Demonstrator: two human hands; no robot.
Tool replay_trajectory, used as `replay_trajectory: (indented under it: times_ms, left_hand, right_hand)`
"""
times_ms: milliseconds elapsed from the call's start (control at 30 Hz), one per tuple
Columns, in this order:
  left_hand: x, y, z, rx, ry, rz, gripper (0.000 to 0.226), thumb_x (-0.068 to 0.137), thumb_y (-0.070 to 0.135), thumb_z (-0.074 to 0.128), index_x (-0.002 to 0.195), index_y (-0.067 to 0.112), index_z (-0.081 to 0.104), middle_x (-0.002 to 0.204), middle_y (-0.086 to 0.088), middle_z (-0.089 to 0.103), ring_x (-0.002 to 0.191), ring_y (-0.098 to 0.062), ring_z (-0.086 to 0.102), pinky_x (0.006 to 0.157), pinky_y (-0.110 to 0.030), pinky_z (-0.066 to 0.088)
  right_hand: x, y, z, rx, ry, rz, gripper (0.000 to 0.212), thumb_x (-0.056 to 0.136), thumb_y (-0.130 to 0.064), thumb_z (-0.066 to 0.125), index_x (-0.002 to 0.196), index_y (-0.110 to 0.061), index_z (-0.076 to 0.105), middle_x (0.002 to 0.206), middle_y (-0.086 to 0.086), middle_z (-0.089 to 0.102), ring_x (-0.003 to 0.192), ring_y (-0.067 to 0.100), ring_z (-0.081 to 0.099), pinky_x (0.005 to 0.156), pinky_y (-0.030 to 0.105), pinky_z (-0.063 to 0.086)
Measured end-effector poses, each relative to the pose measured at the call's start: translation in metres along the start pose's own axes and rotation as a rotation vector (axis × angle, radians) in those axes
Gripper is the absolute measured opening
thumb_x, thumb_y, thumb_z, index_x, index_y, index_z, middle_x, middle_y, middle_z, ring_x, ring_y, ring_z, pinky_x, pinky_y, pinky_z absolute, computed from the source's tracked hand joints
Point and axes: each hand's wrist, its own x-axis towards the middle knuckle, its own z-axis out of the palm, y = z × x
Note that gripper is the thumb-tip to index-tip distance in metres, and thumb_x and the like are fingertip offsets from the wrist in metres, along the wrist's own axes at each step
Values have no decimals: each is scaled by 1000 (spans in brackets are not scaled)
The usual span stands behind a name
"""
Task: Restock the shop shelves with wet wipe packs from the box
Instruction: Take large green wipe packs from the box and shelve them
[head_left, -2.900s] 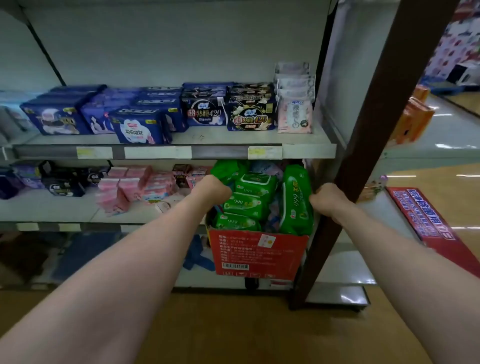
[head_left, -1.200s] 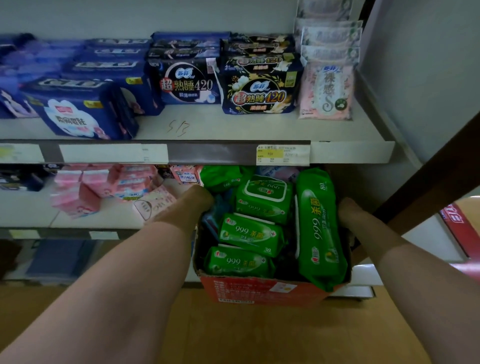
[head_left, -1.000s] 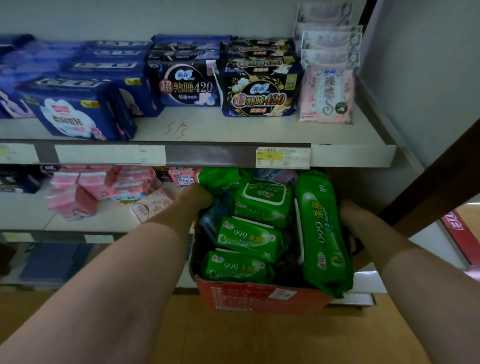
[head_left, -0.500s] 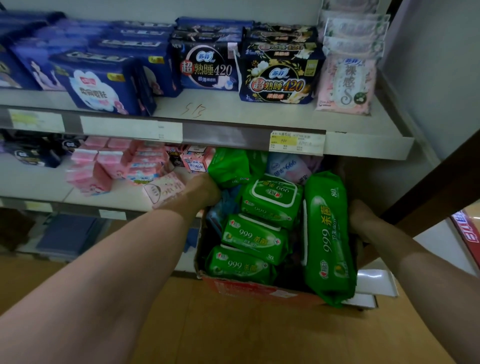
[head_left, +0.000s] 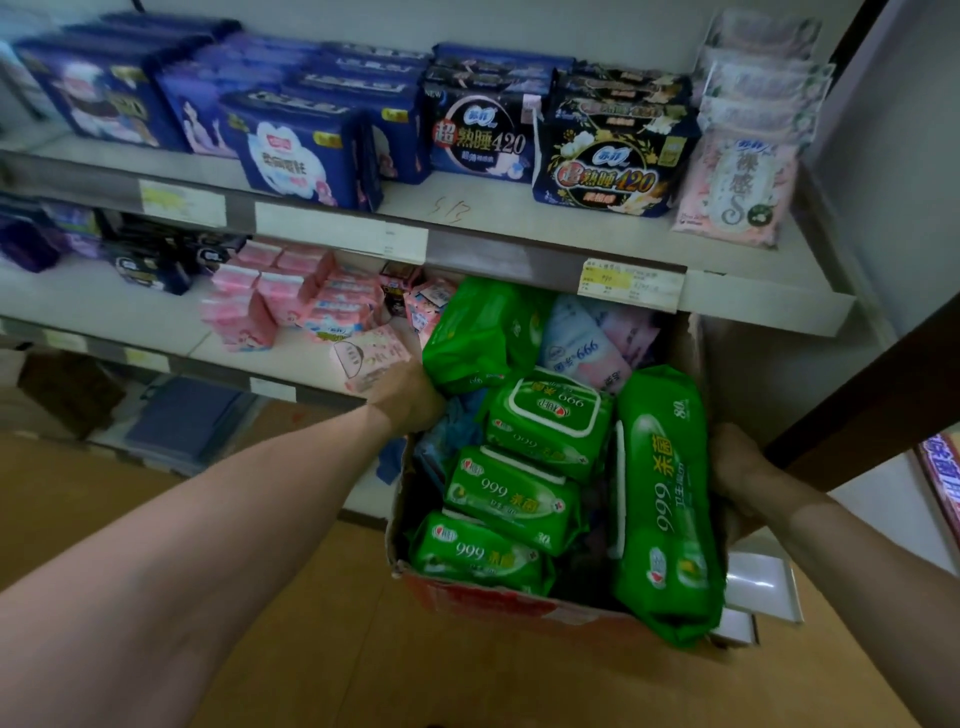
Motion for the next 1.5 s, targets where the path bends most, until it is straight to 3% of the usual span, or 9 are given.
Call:
replay_trajectory:
  times_ms: [200,400,533,700,800,900,1067,1300,1500]
  left_hand:
    - [-33,-35,5,-28,-4,7,37,92,22,51,125,7,54,126,-16,59,114,-31,57,86,-33,46]
    - [-84,-76,-4,-31,-35,-89,25,89,17,51,108,5,60,116,-16,63,104,-30,62,72,-29,46]
    - [-116,-123,-10,-92,-33,-173,24,86,19,53,103,3,61,110,-17,65,100,-32,62,68,-29,43]
    - [-164,-193,-30,-88,9,-221,31,89,20,52,111,1,62,118,-20,63,106,-33,62,75,-31,47]
    - [-193,-239,-50,-93,46,-246,32,93,18,50,117,-1,60,122,-20,62,111,-33,60,84,-34,47]
    - [-213,-296,-67,-121,59,-314,27,91,16,51,108,-3,62,109,-21,65,99,-33,63,77,-35,49]
    - [-251,-398,-94,-151,109,-483,14,89,15,52,82,4,56,84,-12,59,74,-28,58,63,-31,47]
    - [-304,-534,-127,-213,180,-756,28,89,15,51,63,11,45,63,-4,49,66,-27,53,50,-31,42]
    - [-334,-642,-151,-227,236,-942,13,89,18,52,80,9,56,87,-12,61,78,-32,59,61,-31,44]
  right_hand:
    - [-18,9,18,-76,-62,-88,23,87,6,56,64,9,59,75,29,62,68,31,58,61,44,45]
    - [-65,-12,33,-85,-131,-127,11,93,0,51,93,-11,53,96,15,54,89,22,51,85,36,47]
    - [-107,-42,49,-129,-189,-185,21,90,2,55,71,-6,58,90,21,61,82,24,53,72,35,44]
    - [-153,-96,84,-33,-246,-243,26,92,2,52,69,-8,58,83,16,59,77,22,52,71,33,45]
    - [-185,-139,112,50,-281,-289,32,89,9,54,61,-5,53,72,16,56,65,19,46,53,25,43]
    - [-212,-191,143,52,-304,-375,39,90,14,50,57,-6,47,63,5,48,50,12,41,41,15,37]
    - [-250,-284,209,-10,-392,-497,38,94,5,50,60,-13,46,62,3,45,55,12,43,56,27,38]
    - [-299,-425,304,-272,-517,-728,19,89,-11,64,72,-4,58,75,14,55,71,20,48,63,31,39]
    - [-345,-552,390,-436,-638,-915,31,91,-5,56,62,-4,49,63,8,49,48,10,41,43,23,34]
